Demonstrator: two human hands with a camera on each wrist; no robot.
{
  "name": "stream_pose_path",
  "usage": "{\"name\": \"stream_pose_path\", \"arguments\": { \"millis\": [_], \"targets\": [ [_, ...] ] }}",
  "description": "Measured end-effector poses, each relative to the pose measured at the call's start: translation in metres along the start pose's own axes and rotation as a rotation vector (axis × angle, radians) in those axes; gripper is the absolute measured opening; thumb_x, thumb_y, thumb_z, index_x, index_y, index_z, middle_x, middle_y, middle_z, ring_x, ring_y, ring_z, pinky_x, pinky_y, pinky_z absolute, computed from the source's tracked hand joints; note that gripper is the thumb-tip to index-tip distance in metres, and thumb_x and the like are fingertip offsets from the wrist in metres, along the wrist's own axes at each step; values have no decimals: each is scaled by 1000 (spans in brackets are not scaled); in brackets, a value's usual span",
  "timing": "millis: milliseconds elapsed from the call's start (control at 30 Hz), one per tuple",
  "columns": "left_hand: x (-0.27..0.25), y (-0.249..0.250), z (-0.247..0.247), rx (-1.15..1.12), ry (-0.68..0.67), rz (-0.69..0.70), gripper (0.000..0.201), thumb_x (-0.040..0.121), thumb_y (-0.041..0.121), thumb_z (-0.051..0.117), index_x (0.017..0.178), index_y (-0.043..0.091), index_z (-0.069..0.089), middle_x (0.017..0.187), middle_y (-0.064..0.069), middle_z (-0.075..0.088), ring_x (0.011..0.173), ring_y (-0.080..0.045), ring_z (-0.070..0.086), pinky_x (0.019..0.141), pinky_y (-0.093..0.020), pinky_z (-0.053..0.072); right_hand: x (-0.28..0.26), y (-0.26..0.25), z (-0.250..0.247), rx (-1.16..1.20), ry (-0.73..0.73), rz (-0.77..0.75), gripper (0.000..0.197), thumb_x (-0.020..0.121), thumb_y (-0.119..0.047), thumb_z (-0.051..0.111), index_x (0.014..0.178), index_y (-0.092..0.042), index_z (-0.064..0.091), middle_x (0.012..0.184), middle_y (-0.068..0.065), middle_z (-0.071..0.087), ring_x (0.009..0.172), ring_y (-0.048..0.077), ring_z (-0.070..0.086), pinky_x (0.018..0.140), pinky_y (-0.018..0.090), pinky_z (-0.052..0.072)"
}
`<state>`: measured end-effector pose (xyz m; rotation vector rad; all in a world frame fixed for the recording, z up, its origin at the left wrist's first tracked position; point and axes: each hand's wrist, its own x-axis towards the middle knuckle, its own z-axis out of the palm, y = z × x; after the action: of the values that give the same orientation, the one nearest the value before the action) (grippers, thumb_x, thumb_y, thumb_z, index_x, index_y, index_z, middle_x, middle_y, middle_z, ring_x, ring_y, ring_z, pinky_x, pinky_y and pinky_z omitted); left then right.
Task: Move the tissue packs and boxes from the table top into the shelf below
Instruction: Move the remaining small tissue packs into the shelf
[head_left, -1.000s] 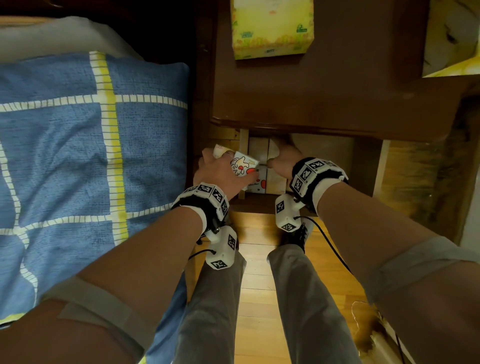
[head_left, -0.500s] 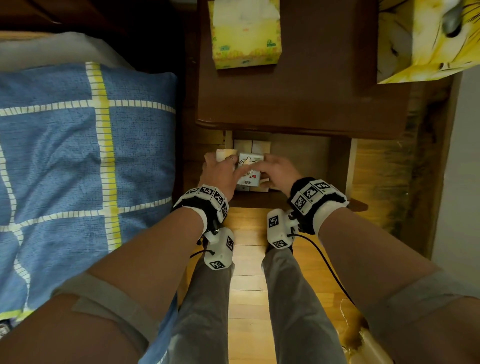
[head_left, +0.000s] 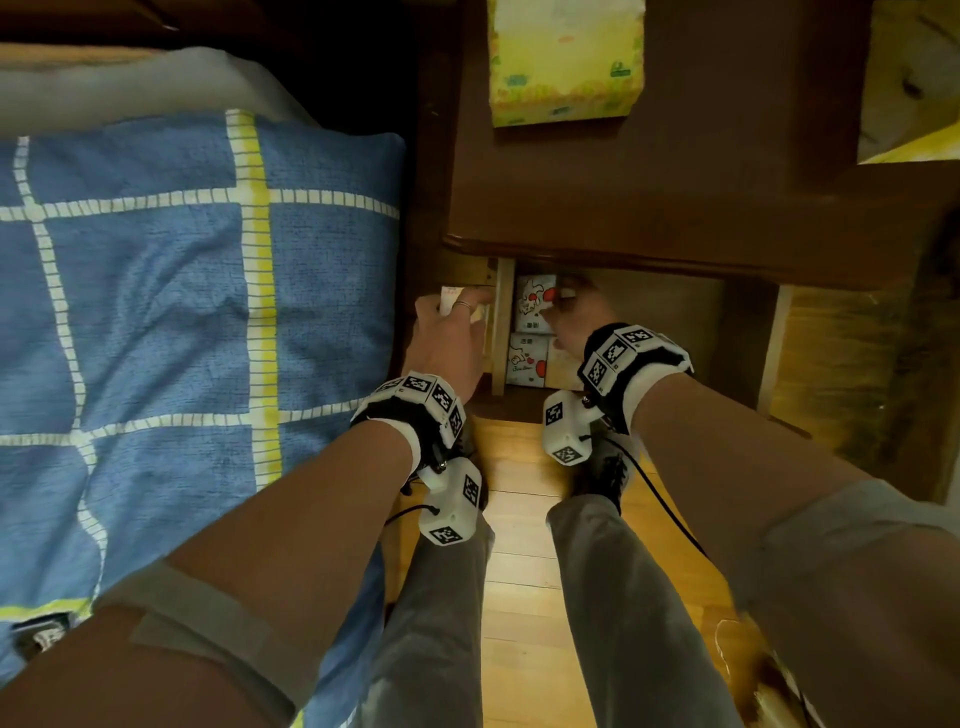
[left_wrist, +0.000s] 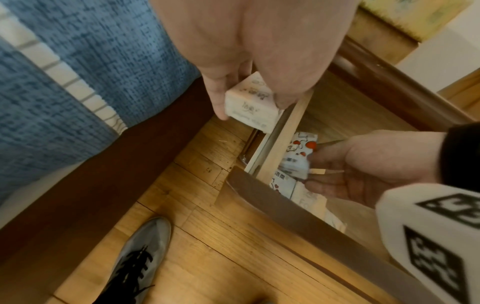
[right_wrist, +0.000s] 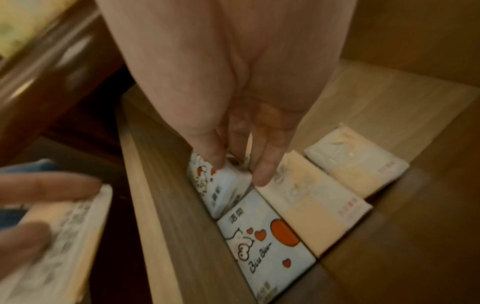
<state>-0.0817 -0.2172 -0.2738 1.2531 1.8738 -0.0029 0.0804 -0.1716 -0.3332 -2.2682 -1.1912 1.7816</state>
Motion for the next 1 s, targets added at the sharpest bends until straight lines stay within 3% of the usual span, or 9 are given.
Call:
{"name": "stream_pose_path", "arguments": {
  "millis": [167, 233, 300, 400, 567, 633, 800, 866, 1000],
  "targets": [
    [4, -3, -3, -15, -49, 29, 34, 101, 30, 40, 132, 42, 47, 139, -10, 33, 103, -27, 57, 84, -31, 46, 2, -4, 0, -464, 24, -24, 25, 93, -29, 52, 96, -12, 70, 94, 6, 69, 82, 25, 63, 72, 30, 48],
    [2, 1, -5, -10, -56, 48, 36, 102, 27, 37, 133, 42, 47, 140, -10, 34, 105, -27, 57, 84, -33, 47, -4, -1, -7, -496, 26, -31, 28, 93, -31, 53, 105, -14, 70, 99, 7, 70, 87, 26, 65, 76, 31, 52],
    [1, 7, -7, -31, -52, 72, 40, 102, 21, 38, 134, 42, 48, 141, -11, 34, 108, -29, 57, 89, -36, 49, -10, 4, -12, -334, 30, -32, 30, 90, -31, 58, 116, -22, 69, 109, 1, 69, 94, 23, 66, 80, 31, 55],
    [3, 17, -9, -88, -41, 88, 58, 93, 10, 56, 137, 44, 40, 139, -11, 39, 110, -29, 58, 97, -42, 50, -24, 3, -16, 121, -53, 13, 23, 92, -25, 61, 113, -20, 69, 105, 0, 69, 89, 15, 63, 60, 18, 49],
    [2, 30, 4, -232, -93, 86, 53, 86, 8, 67, 129, 28, 43, 121, -4, 65, 107, -22, 65, 91, -46, 56, -38, 8, -23, 332, -201, 55, 47, 90, -32, 67, 133, -17, 55, 103, -1, 68, 86, 11, 65, 75, 26, 54],
    [1, 34, 8, -239, -87, 28, 50, 90, 14, 63, 134, 24, 40, 123, 0, 66, 106, -21, 66, 91, -43, 56, -35, 17, -27, 303, -105, 37, 49, 90, -36, 67, 133, -16, 54, 104, -3, 66, 87, 9, 64, 76, 26, 57],
    [2, 41, 12, 1, -35, 82, 42, 94, 27, 53, 134, 22, 40, 126, 2, 59, 109, -21, 61, 84, -39, 51, -20, 36, -42, 151, 210, 96, 40, 95, -30, 59, 122, -2, 53, 119, 19, 64, 107, 36, 62, 94, 50, 52],
    [5, 42, 14, 35, 12, 81, 42, 93, 21, 55, 132, 19, 41, 129, -5, 50, 107, -24, 59, 76, -35, 46, -14, 34, -43, 47, 201, 135, 31, 98, -30, 55, 111, -3, 54, 117, 23, 64, 108, 39, 61, 95, 47, 50],
    [13, 41, 15, 76, 15, 30, 44, 91, 21, 57, 132, 16, 41, 132, -9, 42, 110, -30, 57, 75, -35, 45, 3, 22, -34, -274, 105, 65, 38, 97, -27, 56, 125, -1, 55, 123, 19, 62, 113, 35, 60, 87, 37, 48]
  ]
}}
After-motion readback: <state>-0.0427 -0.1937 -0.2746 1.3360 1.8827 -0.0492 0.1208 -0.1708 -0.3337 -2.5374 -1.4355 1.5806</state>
